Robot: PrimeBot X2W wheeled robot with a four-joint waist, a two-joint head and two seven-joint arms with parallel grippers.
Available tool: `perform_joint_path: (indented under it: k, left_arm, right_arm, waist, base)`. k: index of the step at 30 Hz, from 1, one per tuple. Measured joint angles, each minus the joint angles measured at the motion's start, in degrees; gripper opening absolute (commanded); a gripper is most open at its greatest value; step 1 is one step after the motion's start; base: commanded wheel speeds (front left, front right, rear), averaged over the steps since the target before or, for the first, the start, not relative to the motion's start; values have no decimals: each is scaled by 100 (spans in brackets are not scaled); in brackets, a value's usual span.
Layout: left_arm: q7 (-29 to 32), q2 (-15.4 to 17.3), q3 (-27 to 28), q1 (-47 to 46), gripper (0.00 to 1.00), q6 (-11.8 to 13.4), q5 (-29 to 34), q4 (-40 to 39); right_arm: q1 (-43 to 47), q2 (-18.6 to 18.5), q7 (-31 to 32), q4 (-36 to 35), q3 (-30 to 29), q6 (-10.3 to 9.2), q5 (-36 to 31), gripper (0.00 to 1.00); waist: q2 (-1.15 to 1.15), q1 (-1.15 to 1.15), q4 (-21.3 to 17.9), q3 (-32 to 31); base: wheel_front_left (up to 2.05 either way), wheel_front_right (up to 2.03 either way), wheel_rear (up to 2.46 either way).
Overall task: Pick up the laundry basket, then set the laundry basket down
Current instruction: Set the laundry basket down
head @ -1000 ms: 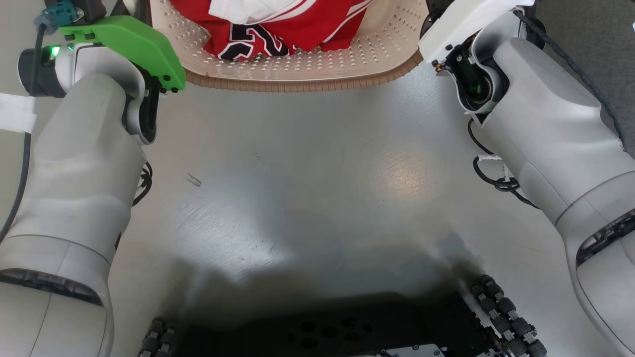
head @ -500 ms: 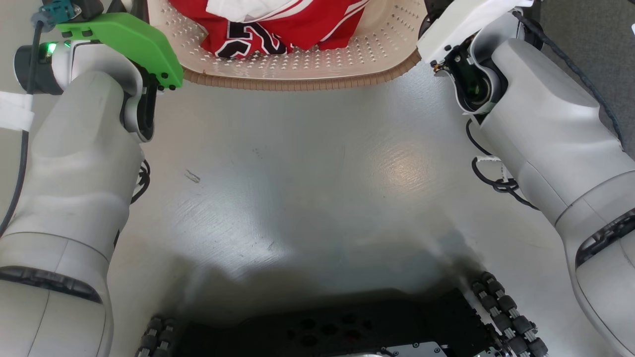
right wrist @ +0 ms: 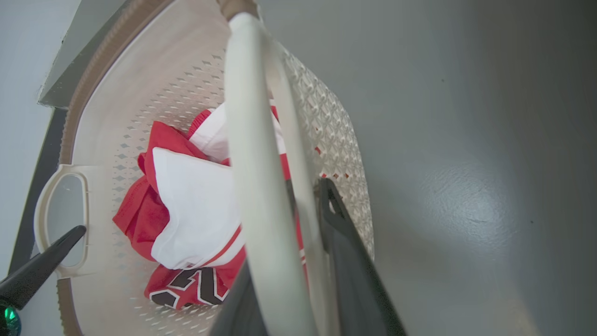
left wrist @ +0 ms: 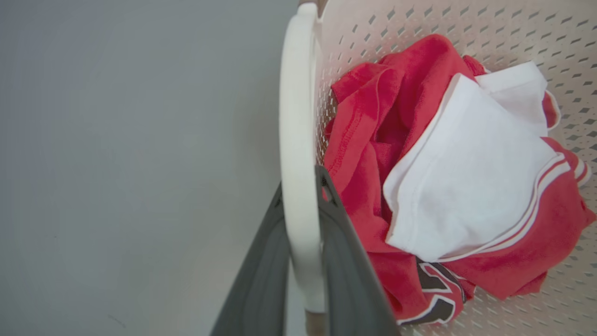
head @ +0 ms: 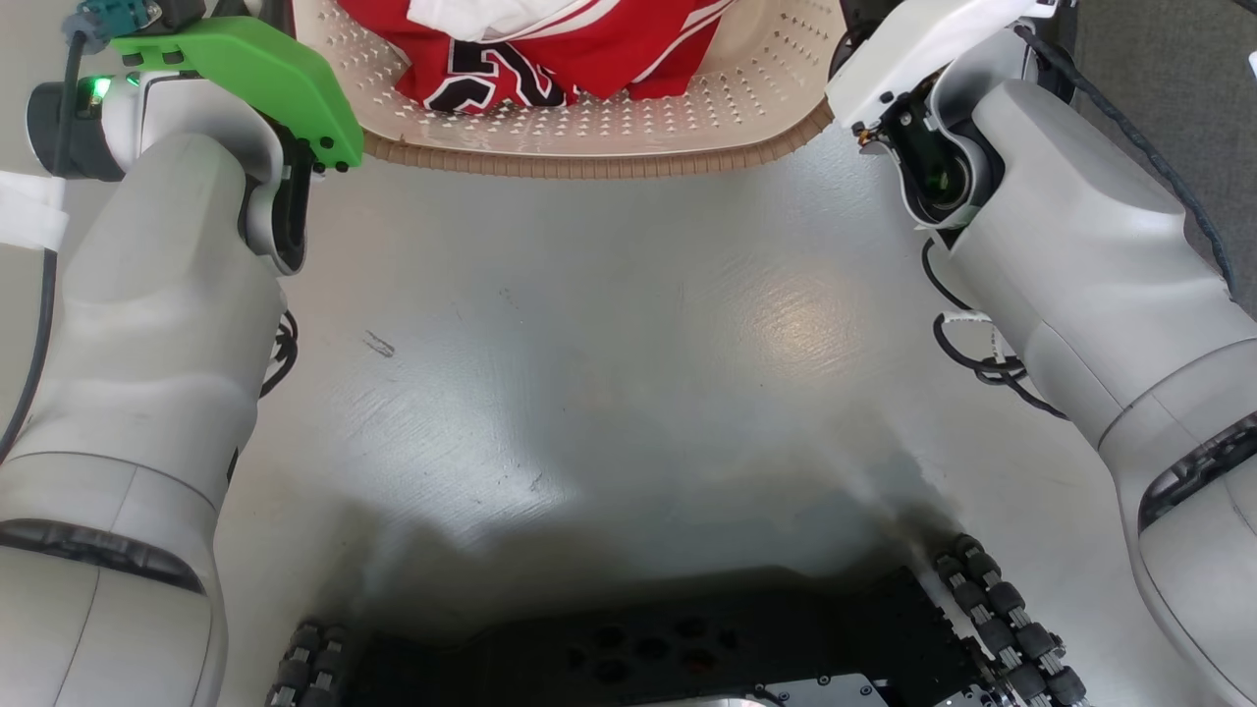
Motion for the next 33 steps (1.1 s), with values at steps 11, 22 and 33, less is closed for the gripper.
perform_joint_path:
  k: [11, 22, 33]
  left_arm:
    - [-25, -34, -3, -12, 0, -43, 0, 105]
    - [-44, -67, -3, -68, 0, -47, 1, 181]
    - [-48, -37, 14, -181, 100, -36, 1, 339]
  right_arm:
    - [-27, 5, 0, 73, 86, 0, 56, 0]
    - [-47, 7, -24, 99, 151, 0, 171, 5]
    - [-70, 114, -41, 68, 245, 162, 249, 100]
  waist:
    - [0, 0, 1, 31]
    - [0, 0, 5, 49]
    - [0, 0, 11, 57]
  base:
    - [0, 0, 0]
    - [0, 0, 0]
    - [0, 0, 0]
